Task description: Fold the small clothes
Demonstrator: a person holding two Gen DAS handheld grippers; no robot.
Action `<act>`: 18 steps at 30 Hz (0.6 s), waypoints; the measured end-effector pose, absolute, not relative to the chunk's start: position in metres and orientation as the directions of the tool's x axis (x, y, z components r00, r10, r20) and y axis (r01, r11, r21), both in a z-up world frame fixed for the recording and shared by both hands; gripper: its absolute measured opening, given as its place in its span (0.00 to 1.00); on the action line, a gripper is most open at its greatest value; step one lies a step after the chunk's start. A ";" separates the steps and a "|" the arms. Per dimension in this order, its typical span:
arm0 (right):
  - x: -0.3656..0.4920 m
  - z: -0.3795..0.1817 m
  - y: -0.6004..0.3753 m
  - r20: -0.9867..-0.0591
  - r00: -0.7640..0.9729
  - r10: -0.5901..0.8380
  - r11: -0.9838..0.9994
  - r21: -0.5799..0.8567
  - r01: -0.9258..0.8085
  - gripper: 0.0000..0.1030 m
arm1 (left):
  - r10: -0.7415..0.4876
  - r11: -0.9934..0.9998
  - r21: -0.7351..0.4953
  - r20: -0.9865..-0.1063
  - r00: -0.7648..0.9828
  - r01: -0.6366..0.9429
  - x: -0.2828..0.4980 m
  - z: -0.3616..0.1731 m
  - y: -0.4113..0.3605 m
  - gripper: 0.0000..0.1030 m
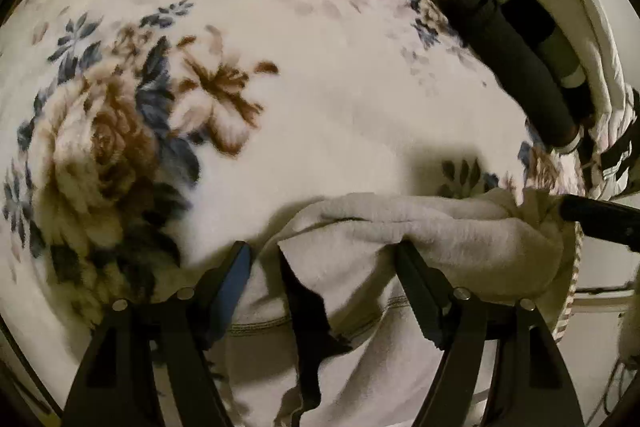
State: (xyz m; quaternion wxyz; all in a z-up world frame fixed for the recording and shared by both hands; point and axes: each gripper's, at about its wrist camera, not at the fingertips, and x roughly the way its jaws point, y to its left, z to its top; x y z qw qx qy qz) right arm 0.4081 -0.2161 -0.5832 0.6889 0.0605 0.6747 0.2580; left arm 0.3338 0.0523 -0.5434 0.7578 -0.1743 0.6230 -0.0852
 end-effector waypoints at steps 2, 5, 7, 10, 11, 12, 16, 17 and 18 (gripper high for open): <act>0.404 -0.584 -0.220 -0.901 -0.054 0.430 0.864 0.428 -0.263 0.44 | -0.342 0.928 -0.364 -0.917 0.206 -0.081 0.334 -0.546 0.051 0.70; 0.399 -0.600 -0.223 -0.937 -0.067 0.343 0.898 0.348 -0.268 0.44 | -0.340 0.928 -0.362 -0.917 0.207 -0.082 0.337 -0.549 0.051 0.70; 0.400 -0.604 -0.226 -0.943 -0.043 0.329 0.908 0.328 -0.259 0.12 | -0.334 0.931 -0.356 -0.920 0.205 -0.081 0.339 -0.551 0.051 0.70; 0.405 -0.600 -0.238 -0.935 -0.001 0.356 0.917 0.349 -0.195 0.10 | -0.334 0.931 -0.356 -0.920 0.207 -0.081 0.338 -0.552 0.051 0.70; 0.406 -0.597 -0.242 -0.931 0.008 0.364 0.917 0.357 -0.179 0.10 | -0.335 0.930 -0.358 -0.919 0.208 -0.083 0.338 -0.552 0.051 0.70; 0.406 -0.592 -0.247 -0.929 0.018 0.370 0.917 0.362 -0.169 0.11 | -0.335 0.929 -0.359 -0.918 0.211 -0.086 0.338 -0.552 0.051 0.70; 0.401 -0.590 -0.258 -0.910 -0.050 0.412 0.902 0.415 -0.115 0.64 | -0.332 0.929 -0.358 -0.918 0.217 -0.094 0.337 -0.551 0.052 0.70; 0.399 -0.591 -0.259 -0.903 -0.047 0.427 0.897 0.430 -0.104 0.64 | -0.331 0.929 -0.358 -0.918 0.218 -0.094 0.337 -0.551 0.052 0.70; 0.396 -0.594 -0.261 -0.888 -0.049 0.458 0.883 0.460 -0.089 0.64 | -0.329 0.930 -0.356 -0.919 0.218 -0.093 0.337 -0.550 0.051 0.70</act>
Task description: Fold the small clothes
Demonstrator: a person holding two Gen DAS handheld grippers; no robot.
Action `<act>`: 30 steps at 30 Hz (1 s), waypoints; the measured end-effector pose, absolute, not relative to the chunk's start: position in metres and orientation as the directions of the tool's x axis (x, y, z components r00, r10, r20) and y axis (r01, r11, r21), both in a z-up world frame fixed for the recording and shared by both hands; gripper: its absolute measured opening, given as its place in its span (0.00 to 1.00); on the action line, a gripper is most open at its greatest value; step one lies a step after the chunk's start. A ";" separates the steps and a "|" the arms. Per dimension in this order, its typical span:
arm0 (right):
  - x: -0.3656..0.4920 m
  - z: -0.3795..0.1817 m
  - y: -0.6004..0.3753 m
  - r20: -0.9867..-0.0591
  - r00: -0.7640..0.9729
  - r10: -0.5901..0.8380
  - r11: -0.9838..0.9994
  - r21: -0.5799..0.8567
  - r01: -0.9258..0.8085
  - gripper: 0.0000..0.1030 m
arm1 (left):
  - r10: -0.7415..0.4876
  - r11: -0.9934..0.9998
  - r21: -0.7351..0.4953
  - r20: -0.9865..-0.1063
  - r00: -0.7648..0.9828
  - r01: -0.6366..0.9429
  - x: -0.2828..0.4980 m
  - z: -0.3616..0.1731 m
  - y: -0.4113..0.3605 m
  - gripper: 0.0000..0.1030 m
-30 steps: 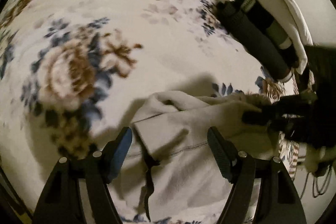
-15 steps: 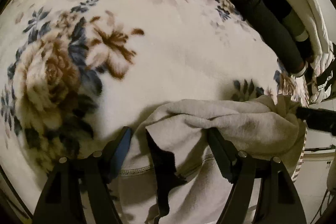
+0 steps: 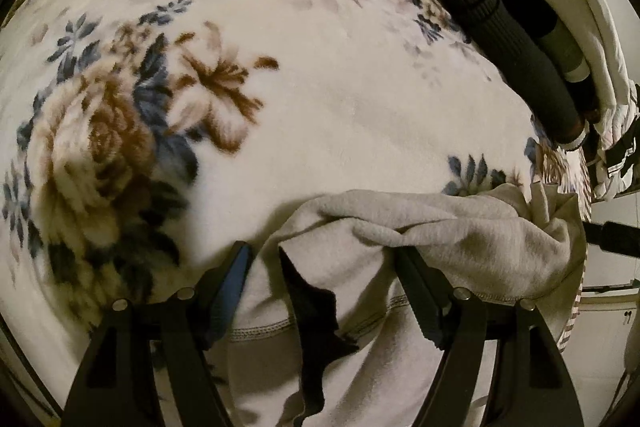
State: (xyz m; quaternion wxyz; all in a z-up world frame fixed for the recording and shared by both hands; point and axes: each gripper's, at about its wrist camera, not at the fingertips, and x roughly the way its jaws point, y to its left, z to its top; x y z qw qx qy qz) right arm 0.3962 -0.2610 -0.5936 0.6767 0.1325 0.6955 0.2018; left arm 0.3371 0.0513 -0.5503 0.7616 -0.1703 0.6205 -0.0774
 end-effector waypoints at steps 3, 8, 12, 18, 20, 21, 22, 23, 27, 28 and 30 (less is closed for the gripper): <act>0.393 -0.598 -0.255 -0.876 -0.030 0.481 0.871 0.481 -0.094 0.24 | -0.322 0.933 -0.348 -0.921 0.219 -0.091 0.337 -0.549 0.050 0.70; 0.400 -0.592 -0.248 -0.912 0.070 0.405 0.907 0.391 -0.157 0.04 | -0.307 0.936 -0.337 -0.924 0.226 -0.105 0.335 -0.549 0.054 0.70; 0.415 -0.601 -0.263 -0.920 0.105 0.377 0.925 0.370 -0.086 0.03 | -0.293 0.933 -0.330 -0.928 0.230 -0.142 0.334 -0.550 0.062 0.70; 0.436 -0.633 -0.279 -0.939 0.101 0.329 0.944 0.330 -0.005 0.00 | -0.243 0.943 -0.281 -0.947 0.209 -0.176 0.333 -0.554 0.066 0.72; 0.437 -0.634 -0.283 -0.926 0.091 0.366 0.929 0.369 0.013 0.01 | -0.244 0.940 -0.285 -0.945 0.216 -0.185 0.331 -0.549 0.067 0.72; 0.435 -0.627 -0.284 -0.896 0.085 0.436 0.898 0.439 0.018 0.01 | -0.242 0.941 -0.285 -0.944 0.225 -0.184 0.329 -0.545 0.068 0.72; 0.431 -0.621 -0.284 -0.878 0.083 0.471 0.881 0.473 0.011 0.01 | -0.239 0.941 -0.285 -0.942 0.236 -0.185 0.327 -0.539 0.069 0.72; 0.426 -0.613 -0.283 -0.865 0.082 0.495 0.868 0.497 -0.006 0.02 | -0.240 0.939 -0.290 -0.937 0.252 -0.186 0.325 -0.533 0.070 0.72; 0.404 -0.588 -0.274 -0.827 0.070 0.558 0.829 0.554 -0.073 0.60 | -0.235 0.940 -0.290 -0.931 0.279 -0.177 0.322 -0.517 0.070 0.72; 0.401 -0.588 -0.269 -0.827 0.051 0.560 0.828 0.555 -0.080 0.61 | -0.236 0.941 -0.291 -0.930 0.281 -0.173 0.322 -0.514 0.069 0.72; 0.399 -0.588 -0.260 -0.827 0.031 0.562 0.824 0.556 -0.109 0.61 | -0.219 0.949 -0.272 -0.934 0.284 -0.160 0.323 -0.508 0.066 0.72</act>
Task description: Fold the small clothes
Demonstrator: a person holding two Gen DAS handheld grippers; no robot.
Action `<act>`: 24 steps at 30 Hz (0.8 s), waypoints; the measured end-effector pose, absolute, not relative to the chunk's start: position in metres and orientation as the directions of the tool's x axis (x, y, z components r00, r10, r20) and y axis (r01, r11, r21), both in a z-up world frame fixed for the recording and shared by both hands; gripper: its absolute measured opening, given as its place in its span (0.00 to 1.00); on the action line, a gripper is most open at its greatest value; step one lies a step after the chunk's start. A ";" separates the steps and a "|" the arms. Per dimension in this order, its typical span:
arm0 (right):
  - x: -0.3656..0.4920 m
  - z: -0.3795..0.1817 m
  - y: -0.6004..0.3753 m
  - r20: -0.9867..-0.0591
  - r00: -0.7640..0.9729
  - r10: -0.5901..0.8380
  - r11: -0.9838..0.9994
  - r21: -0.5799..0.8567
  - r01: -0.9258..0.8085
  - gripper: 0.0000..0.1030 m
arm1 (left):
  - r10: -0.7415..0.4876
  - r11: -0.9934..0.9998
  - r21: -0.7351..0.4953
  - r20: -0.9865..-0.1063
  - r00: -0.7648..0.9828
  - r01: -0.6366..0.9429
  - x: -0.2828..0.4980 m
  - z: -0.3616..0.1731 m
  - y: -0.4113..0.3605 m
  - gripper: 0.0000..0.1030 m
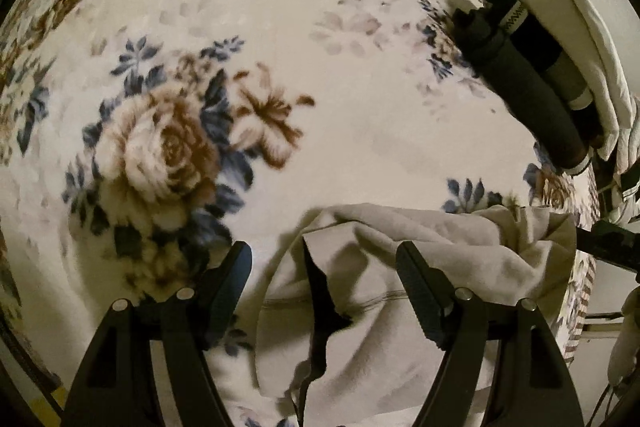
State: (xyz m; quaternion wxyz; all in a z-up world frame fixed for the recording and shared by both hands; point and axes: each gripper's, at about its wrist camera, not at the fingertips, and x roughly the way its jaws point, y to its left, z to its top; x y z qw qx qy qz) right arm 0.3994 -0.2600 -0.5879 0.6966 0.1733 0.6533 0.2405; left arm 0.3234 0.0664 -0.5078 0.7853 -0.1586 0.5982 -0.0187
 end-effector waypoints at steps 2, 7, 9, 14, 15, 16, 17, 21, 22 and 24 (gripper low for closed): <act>0.400 -0.593 -0.248 -0.839 0.003 0.545 0.829 0.538 -0.155 0.61 | -0.204 0.955 -0.256 -0.933 0.295 -0.151 0.325 -0.503 0.064 0.72; 0.393 -0.604 -0.222 -0.911 0.038 0.411 0.879 0.385 -0.282 0.07 | -0.219 0.952 -0.270 -0.932 0.288 -0.148 0.335 -0.510 0.052 0.71; 0.398 -0.598 -0.228 -0.917 0.104 0.384 0.899 0.347 -0.267 0.07 | -0.213 0.954 -0.261 -0.937 0.278 -0.146 0.339 -0.519 0.046 0.72; 0.421 -0.615 -0.245 -0.926 0.108 0.363 0.924 0.342 -0.171 0.07 | -0.217 0.945 -0.265 -0.947 0.237 -0.193 0.346 -0.545 0.048 0.72; 0.425 -0.623 -0.245 -0.930 0.103 0.353 0.929 0.335 -0.160 0.07 | -0.213 0.943 -0.261 -0.950 0.227 -0.207 0.346 -0.549 0.051 0.72; 0.427 -0.629 -0.244 -0.934 0.100 0.343 0.932 0.326 -0.156 0.07 | -0.212 0.940 -0.261 -0.952 0.220 -0.222 0.346 -0.553 0.055 0.72; 0.430 -0.635 -0.243 -0.937 0.095 0.335 0.935 0.320 -0.151 0.07 | -0.216 0.936 -0.266 -0.952 0.218 -0.232 0.346 -0.555 0.059 0.72; 0.439 -0.663 -0.242 -0.946 0.079 0.315 0.946 0.307 -0.102 0.07 | -0.228 0.933 -0.274 -0.952 0.204 -0.235 0.347 -0.561 0.065 0.72; 0.440 -0.668 -0.242 -0.947 0.075 0.313 0.948 0.306 -0.093 0.07 | -0.231 0.932 -0.276 -0.952 0.201 -0.236 0.347 -0.563 0.065 0.72; 0.443 -0.681 -0.243 -0.946 0.064 0.317 0.948 0.313 -0.060 0.07 | -0.244 0.929 -0.285 -0.951 0.191 -0.236 0.349 -0.566 0.067 0.75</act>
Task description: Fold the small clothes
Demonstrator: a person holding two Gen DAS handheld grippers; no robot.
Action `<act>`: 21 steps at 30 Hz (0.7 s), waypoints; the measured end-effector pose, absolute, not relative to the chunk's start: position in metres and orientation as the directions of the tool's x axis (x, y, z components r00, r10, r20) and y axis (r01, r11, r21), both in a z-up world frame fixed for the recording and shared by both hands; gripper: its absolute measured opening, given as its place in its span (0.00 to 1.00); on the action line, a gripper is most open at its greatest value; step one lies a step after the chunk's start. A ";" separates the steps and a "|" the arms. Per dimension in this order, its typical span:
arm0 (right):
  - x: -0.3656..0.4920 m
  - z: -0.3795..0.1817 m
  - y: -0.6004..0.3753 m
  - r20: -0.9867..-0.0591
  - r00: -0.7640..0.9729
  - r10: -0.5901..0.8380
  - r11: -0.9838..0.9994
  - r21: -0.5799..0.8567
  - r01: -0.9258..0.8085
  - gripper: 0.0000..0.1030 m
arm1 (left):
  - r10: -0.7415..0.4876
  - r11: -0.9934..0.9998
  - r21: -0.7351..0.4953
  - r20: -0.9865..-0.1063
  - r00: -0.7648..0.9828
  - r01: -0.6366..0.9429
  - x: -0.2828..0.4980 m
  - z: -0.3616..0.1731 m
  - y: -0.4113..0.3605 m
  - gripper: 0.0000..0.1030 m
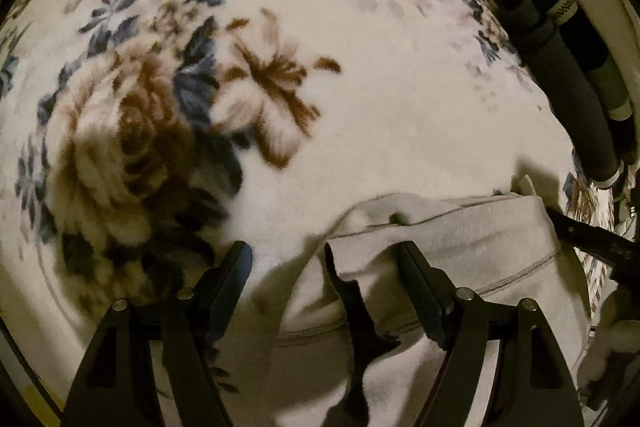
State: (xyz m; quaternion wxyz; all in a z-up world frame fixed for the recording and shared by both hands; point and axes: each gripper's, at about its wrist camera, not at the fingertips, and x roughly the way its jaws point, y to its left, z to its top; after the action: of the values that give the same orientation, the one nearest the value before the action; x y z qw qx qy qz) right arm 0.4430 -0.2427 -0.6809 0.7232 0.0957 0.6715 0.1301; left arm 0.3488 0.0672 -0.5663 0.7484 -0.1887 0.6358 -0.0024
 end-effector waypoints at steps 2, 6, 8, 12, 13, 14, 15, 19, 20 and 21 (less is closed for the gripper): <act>0.444 -0.688 -0.241 -0.948 0.055 0.312 0.949 0.309 -0.054 0.06 | -0.261 0.922 -0.301 -0.948 0.182 -0.245 0.352 -0.571 0.069 0.76; 0.446 -0.683 -0.235 -0.949 0.030 0.314 0.948 0.312 -0.061 0.07 | -0.288 0.908 -0.325 -0.942 0.173 -0.262 0.353 -0.565 0.072 0.77; 0.444 -0.676 -0.235 -0.947 0.020 0.321 0.945 0.319 -0.071 0.09 | -0.303 0.892 -0.348 -0.934 0.191 -0.289 0.347 -0.553 0.079 0.77; 0.439 -0.654 -0.243 -0.929 0.033 0.368 0.929 0.365 -0.061 0.66 | -0.333 0.845 -0.417 -0.900 0.279 -0.335 0.322 -0.522 0.093 0.76; 0.435 -0.645 -0.247 -0.918 0.052 0.393 0.919 0.390 -0.055 0.88 | -0.350 0.822 -0.446 -0.886 0.304 -0.354 0.308 -0.516 0.096 0.76; 0.430 -0.637 -0.252 -0.907 0.067 0.416 0.909 0.413 -0.051 0.91 | -0.359 0.804 -0.464 -0.877 0.319 -0.371 0.297 -0.511 0.098 0.76; 0.422 -0.628 -0.257 -0.898 0.088 0.432 0.902 0.430 -0.044 0.91 | -0.367 0.783 -0.482 -0.868 0.334 -0.393 0.285 -0.507 0.099 0.76; 0.369 -0.599 -0.286 -0.877 0.138 0.460 0.885 0.465 0.006 0.91 | -0.430 0.640 -0.566 -0.824 0.369 -0.519 0.217 -0.513 0.094 0.76; 0.359 -0.598 -0.294 -0.873 0.139 0.468 0.879 0.476 0.031 0.91 | -0.453 0.596 -0.582 -0.813 0.366 -0.554 0.205 -0.519 0.091 0.76; 0.344 -0.599 -0.304 -0.865 0.140 0.483 0.865 0.496 0.077 0.91 | -0.481 0.546 -0.597 -0.798 0.363 -0.588 0.191 -0.528 0.086 0.76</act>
State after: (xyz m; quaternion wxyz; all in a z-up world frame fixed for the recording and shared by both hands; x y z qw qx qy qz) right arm 0.3440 -0.3042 -0.5987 0.7226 0.2186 0.6406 0.1402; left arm 0.1912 0.0863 -0.5284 0.6753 -0.4750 0.5628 0.0395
